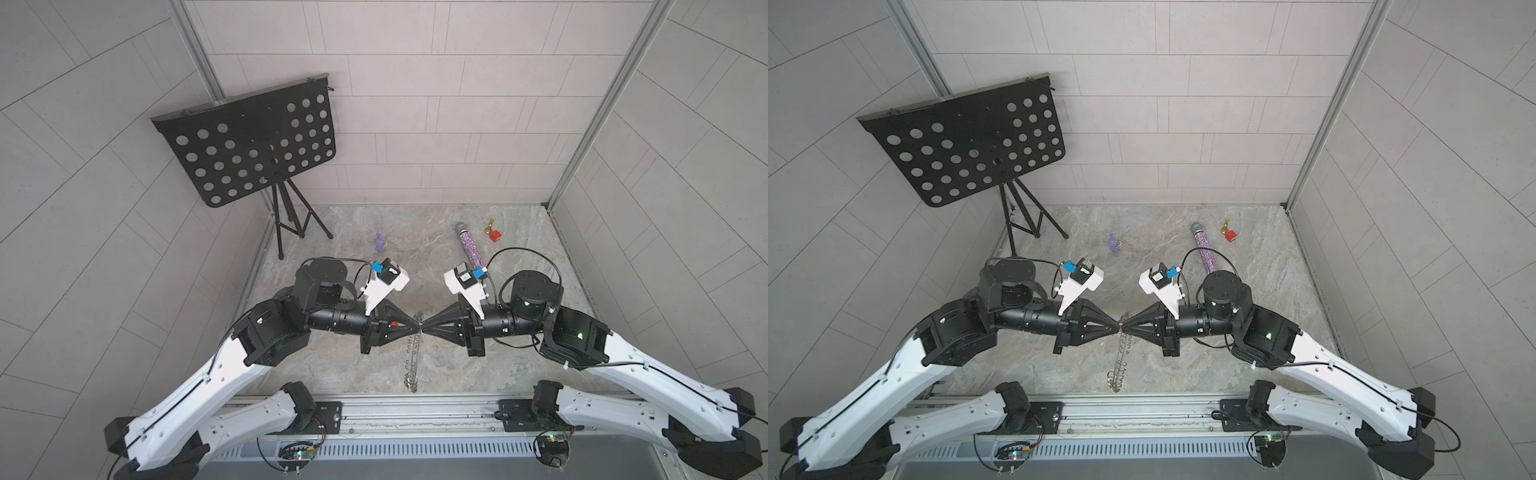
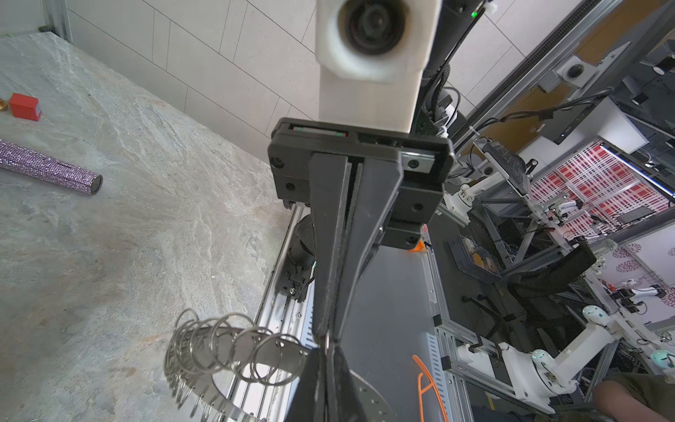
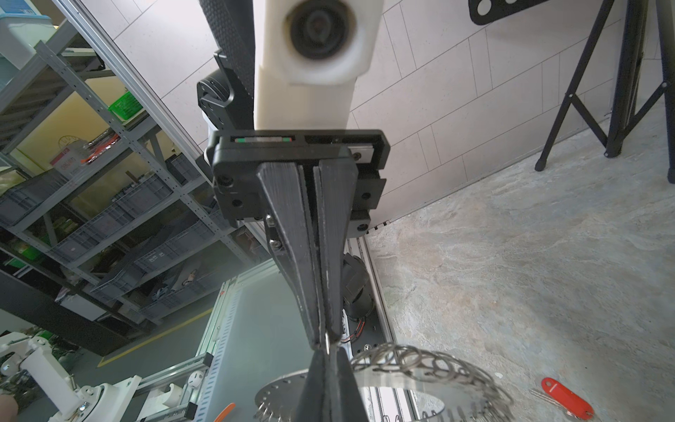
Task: Attach keys to a key ring
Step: Adjust the keyring.
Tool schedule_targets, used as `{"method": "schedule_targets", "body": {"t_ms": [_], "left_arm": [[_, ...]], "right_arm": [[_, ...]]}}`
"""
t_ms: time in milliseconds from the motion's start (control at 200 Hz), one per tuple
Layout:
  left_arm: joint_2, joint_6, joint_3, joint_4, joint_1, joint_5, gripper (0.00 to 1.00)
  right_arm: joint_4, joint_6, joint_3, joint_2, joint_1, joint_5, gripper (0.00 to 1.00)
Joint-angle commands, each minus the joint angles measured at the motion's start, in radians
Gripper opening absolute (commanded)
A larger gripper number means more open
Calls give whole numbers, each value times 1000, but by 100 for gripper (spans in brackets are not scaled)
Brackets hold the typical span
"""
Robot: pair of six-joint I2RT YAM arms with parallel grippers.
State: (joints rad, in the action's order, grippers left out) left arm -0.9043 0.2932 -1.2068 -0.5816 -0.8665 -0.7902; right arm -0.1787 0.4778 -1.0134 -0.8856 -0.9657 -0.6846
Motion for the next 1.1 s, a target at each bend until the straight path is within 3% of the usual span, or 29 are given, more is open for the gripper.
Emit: {"method": "schedule_targets", "body": {"t_ms": [0,80,190,410,575,805,1091], "left_arm": [[23,16,6,78,-6,28,28],[50,24,21,95,-5,71,38],[107,42,59,145,-4,124,39],[197,103,144,297,-4,189,36],[188,148,161,399,-5,170,32],[156,172,153,467,-5,141,29],[146,172,158,489,-4,133,27]], "right_arm": [[82,15,24,39,-8,41,0],[115,25,34,65,-7,58,0],[168,56,40,87,-7,59,0],[324,149,79,108,-7,56,0],[455,223,121,106,-7,97,0],[654,317,186,95,-8,161,0],[738,358,214,89,-11,218,0]]}}
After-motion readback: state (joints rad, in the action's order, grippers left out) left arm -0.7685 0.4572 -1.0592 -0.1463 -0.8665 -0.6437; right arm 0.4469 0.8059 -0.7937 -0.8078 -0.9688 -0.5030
